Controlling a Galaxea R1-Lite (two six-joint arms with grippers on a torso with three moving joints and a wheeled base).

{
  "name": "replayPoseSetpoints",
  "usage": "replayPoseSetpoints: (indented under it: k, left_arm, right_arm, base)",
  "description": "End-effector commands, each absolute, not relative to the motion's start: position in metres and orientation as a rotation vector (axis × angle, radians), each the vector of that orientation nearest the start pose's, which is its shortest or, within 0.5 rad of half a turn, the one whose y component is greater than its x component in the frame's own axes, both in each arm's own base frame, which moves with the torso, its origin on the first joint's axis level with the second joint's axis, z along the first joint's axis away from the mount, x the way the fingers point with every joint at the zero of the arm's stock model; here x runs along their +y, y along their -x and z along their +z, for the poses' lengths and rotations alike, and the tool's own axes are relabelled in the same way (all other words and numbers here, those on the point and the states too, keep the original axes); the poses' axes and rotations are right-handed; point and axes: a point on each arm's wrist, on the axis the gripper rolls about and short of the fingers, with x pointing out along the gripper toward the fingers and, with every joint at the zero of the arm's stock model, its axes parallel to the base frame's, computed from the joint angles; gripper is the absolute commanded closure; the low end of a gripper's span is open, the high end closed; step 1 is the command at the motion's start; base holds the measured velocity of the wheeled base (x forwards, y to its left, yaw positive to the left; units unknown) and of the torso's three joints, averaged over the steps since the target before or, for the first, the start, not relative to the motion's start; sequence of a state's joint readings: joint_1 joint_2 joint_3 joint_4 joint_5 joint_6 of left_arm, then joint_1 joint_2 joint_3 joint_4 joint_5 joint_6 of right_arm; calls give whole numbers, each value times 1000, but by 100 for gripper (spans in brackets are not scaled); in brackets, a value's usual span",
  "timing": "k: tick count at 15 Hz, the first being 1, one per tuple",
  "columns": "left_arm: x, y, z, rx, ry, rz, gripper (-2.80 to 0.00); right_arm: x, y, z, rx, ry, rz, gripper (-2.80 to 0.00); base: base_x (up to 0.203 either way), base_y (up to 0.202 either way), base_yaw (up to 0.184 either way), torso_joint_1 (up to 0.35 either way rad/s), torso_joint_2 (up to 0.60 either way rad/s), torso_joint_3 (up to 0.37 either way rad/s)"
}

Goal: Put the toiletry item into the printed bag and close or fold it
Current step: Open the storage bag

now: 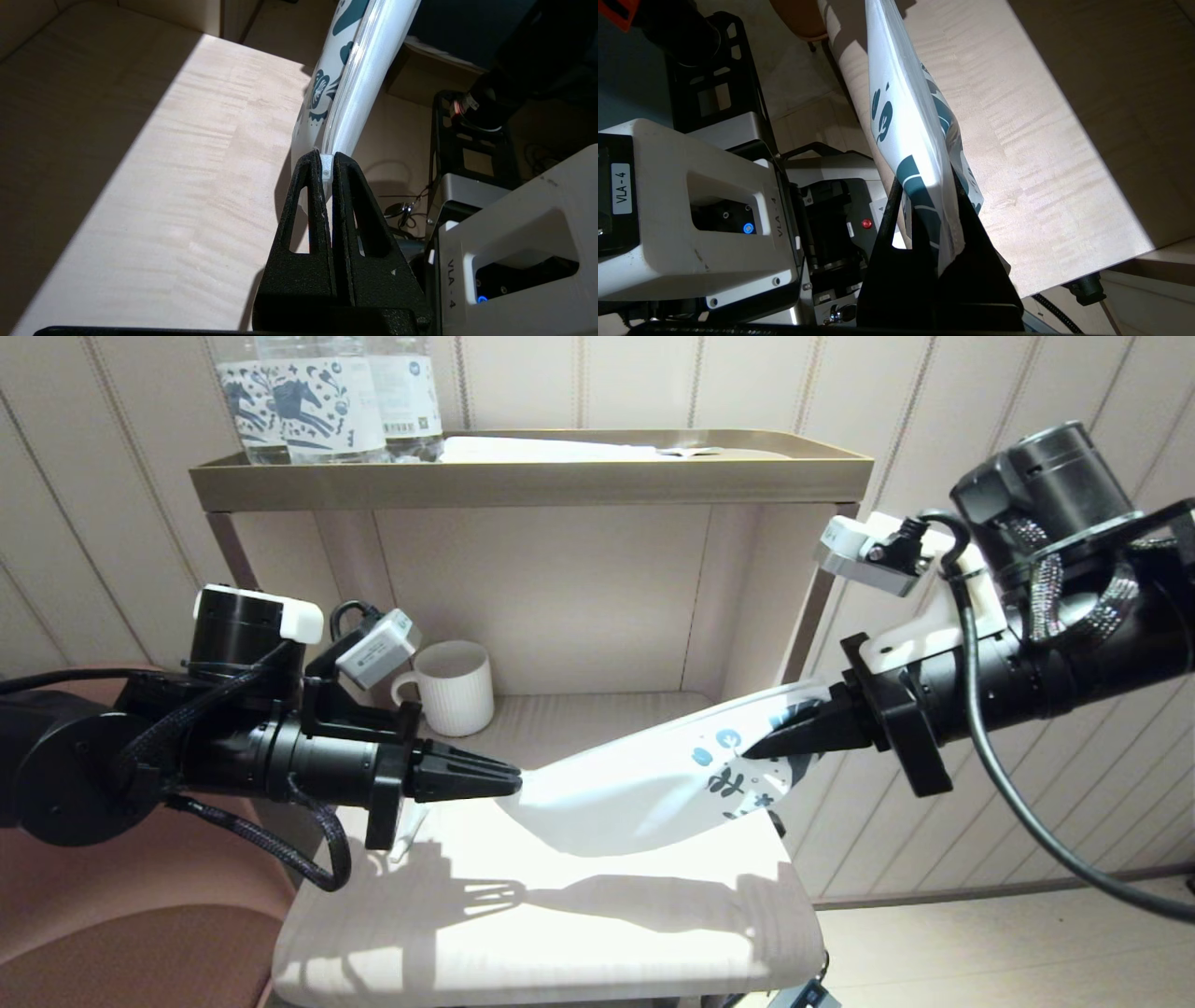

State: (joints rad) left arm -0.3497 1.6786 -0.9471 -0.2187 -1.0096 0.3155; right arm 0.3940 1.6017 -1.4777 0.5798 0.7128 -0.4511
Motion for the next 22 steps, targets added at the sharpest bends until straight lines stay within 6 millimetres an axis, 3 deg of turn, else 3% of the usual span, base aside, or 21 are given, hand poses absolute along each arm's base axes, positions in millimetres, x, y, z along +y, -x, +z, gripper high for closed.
replayPoseSetpoints:
  k: [1, 4, 14, 15, 22]
  left_arm:
    - [-116, -268, 198, 286, -84, -1391, 0]
    - [-105, -273, 207, 254, -86, -1350, 0]
    - [-104, -272, 204, 272, -83, -1348, 0]
    - [-104, -271, 205, 271, -83, -1347, -280]
    - [-106, -274, 203, 276, -76, -1356, -280]
  right_arm:
    - [118, -243, 286, 492, 268, 1209, 0]
    - [118, -242, 288, 470, 272, 1209, 0]
    - [122, -244, 283, 474, 271, 1222, 0]
    - [123, -244, 283, 473, 272, 1224, 0]
    - [122, -243, 284, 464, 254, 1257, 0]
  base:
    - [0, 0, 0, 0, 0, 0]
    - [0, 0, 0, 0, 0, 0]
    - [0, 0, 0, 0, 0, 0]
    - [0, 0, 0, 0, 0, 0]
    - [0, 0, 0, 0, 0, 0]
